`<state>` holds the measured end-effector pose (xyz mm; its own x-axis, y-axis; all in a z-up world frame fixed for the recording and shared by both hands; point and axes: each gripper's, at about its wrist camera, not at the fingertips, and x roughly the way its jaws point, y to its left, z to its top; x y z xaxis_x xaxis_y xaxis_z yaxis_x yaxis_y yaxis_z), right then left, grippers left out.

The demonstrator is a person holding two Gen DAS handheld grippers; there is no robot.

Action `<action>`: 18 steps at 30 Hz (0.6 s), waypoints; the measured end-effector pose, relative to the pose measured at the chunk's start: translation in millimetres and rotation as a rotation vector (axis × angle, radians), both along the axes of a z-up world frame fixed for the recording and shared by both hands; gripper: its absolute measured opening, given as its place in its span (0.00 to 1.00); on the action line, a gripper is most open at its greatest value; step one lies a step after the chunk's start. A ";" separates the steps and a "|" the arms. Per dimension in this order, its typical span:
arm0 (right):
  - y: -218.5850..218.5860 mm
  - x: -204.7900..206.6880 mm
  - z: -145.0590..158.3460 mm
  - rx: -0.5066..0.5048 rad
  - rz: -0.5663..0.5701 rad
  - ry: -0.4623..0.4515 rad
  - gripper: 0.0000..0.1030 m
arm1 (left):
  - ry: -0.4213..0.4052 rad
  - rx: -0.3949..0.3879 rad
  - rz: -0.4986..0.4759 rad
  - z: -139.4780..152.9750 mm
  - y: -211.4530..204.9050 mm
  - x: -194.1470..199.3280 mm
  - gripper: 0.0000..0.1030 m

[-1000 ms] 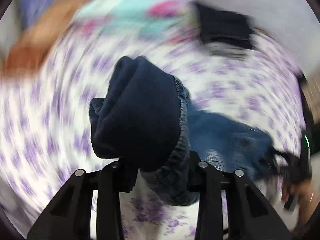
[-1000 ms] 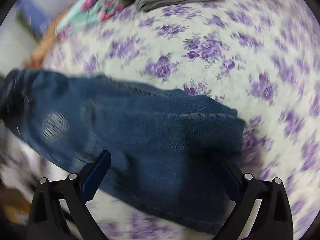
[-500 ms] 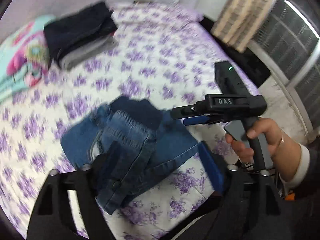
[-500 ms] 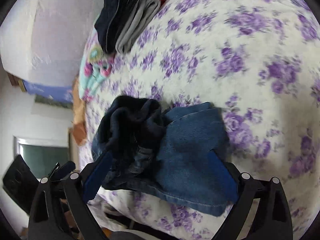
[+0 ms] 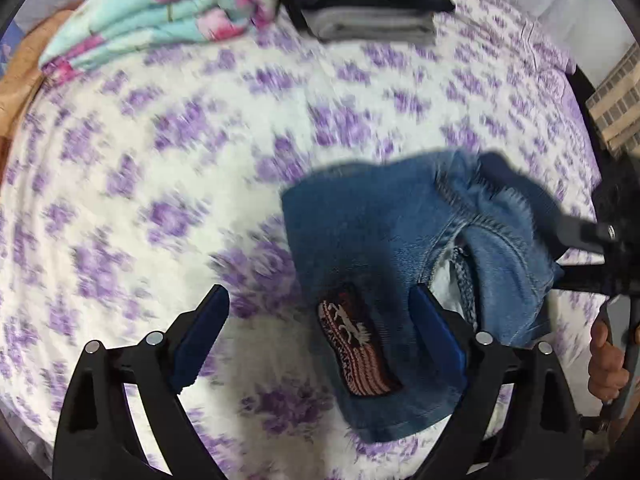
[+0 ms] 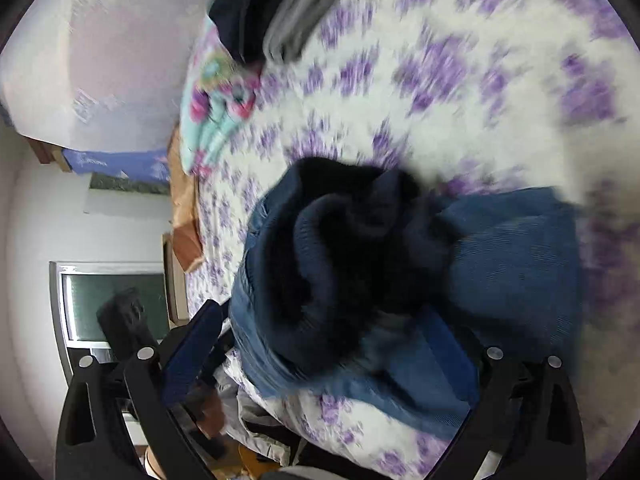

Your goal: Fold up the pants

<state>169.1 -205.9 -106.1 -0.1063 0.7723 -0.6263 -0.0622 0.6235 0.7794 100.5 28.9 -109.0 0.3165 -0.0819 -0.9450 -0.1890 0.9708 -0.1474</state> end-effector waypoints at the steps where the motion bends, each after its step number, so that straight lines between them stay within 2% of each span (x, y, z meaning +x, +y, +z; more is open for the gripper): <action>1: 9.5 0.9 -2.8 -0.039 0.012 -0.017 0.92 | -0.006 0.006 -0.002 -3.3 -3.5 0.4 0.88; 3: 25.5 -1.4 -2.2 -0.174 0.050 -0.090 0.43 | -0.011 0.061 -0.023 -7.1 -8.5 3.3 0.88; 4: 28.4 -2.0 2.9 -0.186 0.065 -0.095 0.41 | -0.003 0.070 -0.034 -5.8 -9.3 2.6 0.89; 5: 27.9 -3.0 8.5 -0.171 0.068 -0.098 0.33 | 0.008 0.055 -0.044 -2.3 -6.6 4.0 0.89; 8: 21.7 -16.7 54.2 -0.080 0.087 -0.166 0.31 | -0.015 -0.031 -0.028 25.5 6.8 0.0 0.87; 11: -0.6 -37.0 90.6 -0.009 0.081 -0.210 0.31 | -0.110 -0.116 -0.004 60.5 21.0 -11.1 0.88; 13: -25.9 -47.3 95.3 -0.003 0.042 -0.205 0.31 | -0.119 -0.134 -0.022 66.3 16.9 -10.9 0.91; 16: -70.4 -48.9 50.3 -0.107 -0.056 -0.119 0.36 | -0.049 -0.189 -0.103 47.3 -15.0 2.1 0.91; 18: -91.7 -44.7 -2.4 -0.210 -0.111 -0.024 0.54 | -0.014 -0.162 -0.168 25.6 -38.9 11.4 0.91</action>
